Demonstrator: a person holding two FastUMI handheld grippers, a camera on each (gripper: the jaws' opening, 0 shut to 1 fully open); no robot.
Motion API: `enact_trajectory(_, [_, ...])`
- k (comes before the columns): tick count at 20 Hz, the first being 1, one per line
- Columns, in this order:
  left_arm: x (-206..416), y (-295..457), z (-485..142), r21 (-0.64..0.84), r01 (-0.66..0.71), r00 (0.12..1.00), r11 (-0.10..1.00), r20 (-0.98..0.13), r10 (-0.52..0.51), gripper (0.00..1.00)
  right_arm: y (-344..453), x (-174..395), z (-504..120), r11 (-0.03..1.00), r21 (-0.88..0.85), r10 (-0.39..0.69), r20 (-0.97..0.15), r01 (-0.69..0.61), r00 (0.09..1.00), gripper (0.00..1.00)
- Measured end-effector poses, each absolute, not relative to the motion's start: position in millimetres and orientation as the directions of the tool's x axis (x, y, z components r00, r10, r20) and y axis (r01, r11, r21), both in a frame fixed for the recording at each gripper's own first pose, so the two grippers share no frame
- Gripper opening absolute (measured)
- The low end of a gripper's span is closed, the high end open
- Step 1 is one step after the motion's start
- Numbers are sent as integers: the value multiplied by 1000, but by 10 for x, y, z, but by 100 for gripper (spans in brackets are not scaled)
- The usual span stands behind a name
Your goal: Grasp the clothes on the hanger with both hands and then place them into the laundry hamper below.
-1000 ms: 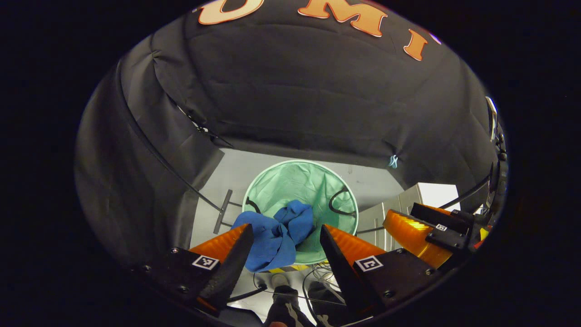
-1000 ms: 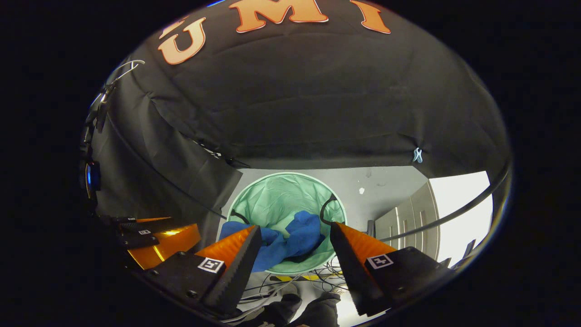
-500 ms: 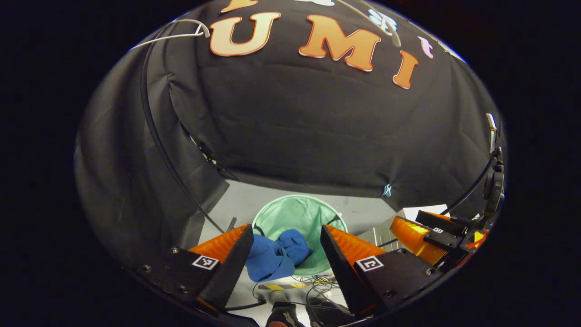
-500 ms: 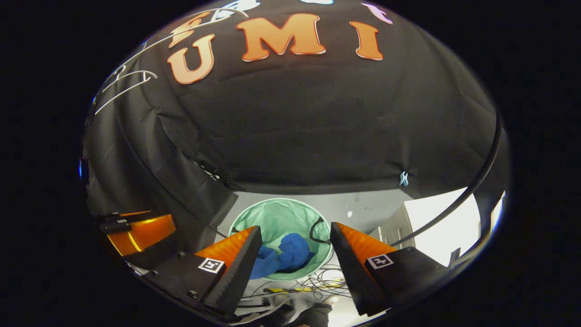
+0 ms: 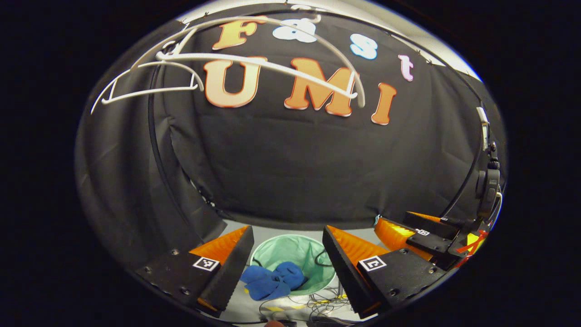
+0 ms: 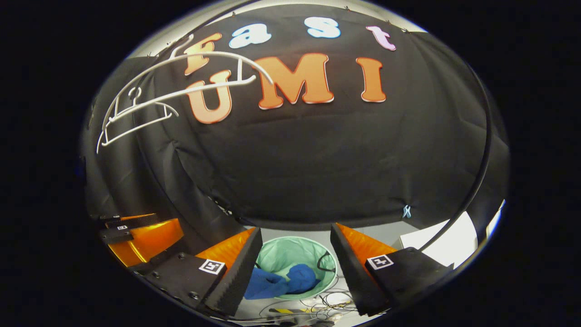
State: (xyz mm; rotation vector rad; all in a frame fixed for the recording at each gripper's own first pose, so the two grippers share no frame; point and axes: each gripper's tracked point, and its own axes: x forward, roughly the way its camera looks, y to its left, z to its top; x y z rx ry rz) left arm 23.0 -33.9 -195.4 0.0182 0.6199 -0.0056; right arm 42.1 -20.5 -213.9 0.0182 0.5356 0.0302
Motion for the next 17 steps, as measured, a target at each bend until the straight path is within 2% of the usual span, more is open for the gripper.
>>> enact_trajectory(7, [468,-420,-1371,6,47,917,999,-396,-41,96,-130,449,-1195,996,-65,31,-328,-55,944,98])
enact_trajectory(10, [458,-469,-862,0,50,948,999,-315,-48,96,19,342,-757,996,-49,65,-244,-79,968,98])
enact_trajectory(11, [433,-489,-693,-9,55,959,998,-278,-55,96,24,306,-609,995,-57,68,-213,-82,975,89])
enact_trajectory(12, [372,-511,-527,-17,58,967,998,-246,-61,95,32,275,-475,994,-72,63,-186,-77,980,89])
enact_trajectory(14, [292,-526,-270,-8,57,977,998,-205,-58,92,28,198,-253,993,-96,58,-151,-73,987,100])
enact_trajectory(15, [267,-513,-176,-4,55,982,998,-183,-55,92,67,167,-151,993,-92,58,-130,-70,990,89])
enact_trajectory(17, [214,-492,-4,-15,56,988,998,-142,-58,92,105,106,18,993,-94,63,-83,-70,995,89])
